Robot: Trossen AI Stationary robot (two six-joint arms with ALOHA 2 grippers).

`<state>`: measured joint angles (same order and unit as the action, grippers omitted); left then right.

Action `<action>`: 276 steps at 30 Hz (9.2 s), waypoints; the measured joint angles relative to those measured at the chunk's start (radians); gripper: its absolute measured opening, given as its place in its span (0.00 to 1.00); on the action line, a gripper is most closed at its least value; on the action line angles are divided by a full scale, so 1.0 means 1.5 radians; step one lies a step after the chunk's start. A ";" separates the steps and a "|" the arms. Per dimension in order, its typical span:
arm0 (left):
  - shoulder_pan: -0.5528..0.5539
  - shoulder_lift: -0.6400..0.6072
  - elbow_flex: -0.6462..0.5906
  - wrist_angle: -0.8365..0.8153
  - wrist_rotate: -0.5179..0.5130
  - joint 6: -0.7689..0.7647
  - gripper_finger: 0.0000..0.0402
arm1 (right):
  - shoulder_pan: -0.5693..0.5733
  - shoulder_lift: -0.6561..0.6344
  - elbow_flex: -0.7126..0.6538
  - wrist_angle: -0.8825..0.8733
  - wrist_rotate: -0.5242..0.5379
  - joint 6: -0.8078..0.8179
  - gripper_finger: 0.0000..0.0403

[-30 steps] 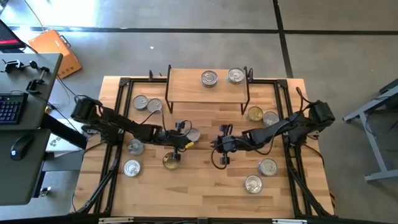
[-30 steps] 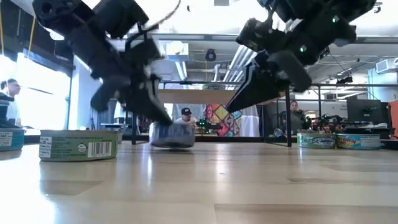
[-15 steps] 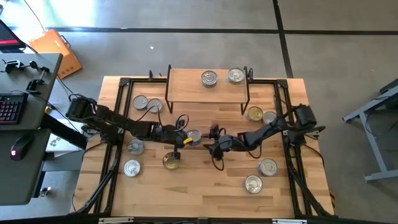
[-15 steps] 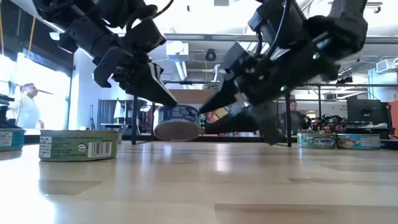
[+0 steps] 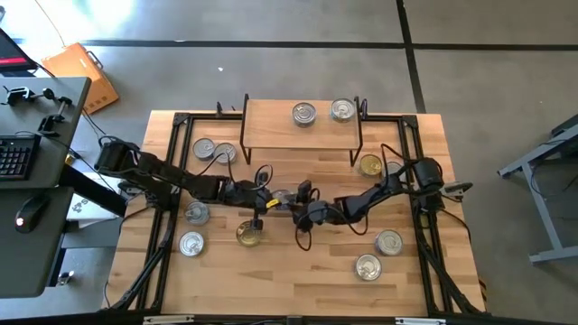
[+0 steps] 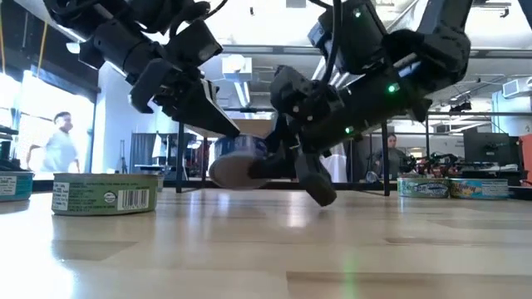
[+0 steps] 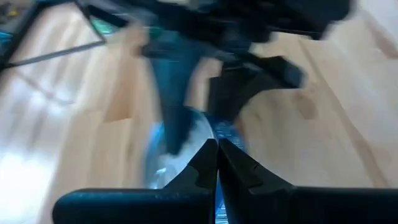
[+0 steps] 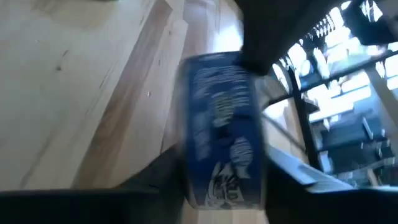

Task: Stack canned seafood by type on shelf
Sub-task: Put the blue tuna can on the shelf, then adjust the tuna cans on the shelf

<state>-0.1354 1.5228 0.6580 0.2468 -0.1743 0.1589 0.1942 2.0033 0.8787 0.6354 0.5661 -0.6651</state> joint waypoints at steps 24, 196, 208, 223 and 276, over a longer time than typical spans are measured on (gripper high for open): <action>-0.027 0.026 0.000 0.040 -0.082 0.141 0.54 | -0.036 -0.073 0.152 -0.436 -0.195 0.360 0.30; 0.492 -0.019 0.332 -0.450 0.163 0.233 0.12 | 0.035 -0.274 -0.061 -0.301 -0.032 0.533 0.55; 0.549 -0.002 0.331 -0.394 0.078 0.315 0.01 | 0.035 -0.274 -0.061 -0.301 -0.035 0.538 0.55; 0.541 -0.001 0.331 -0.357 0.087 0.283 0.00 | 0.044 -0.288 -0.061 -0.301 0.008 0.548 0.55; -0.043 -0.200 0.095 -0.356 -0.455 -0.175 0.00 | -0.561 -0.323 0.290 -0.871 -0.308 0.430 0.18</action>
<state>-0.2004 1.2224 0.8001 -0.2875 -0.8567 -0.1036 -0.6478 1.5184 1.3130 -0.6715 0.1037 -0.0208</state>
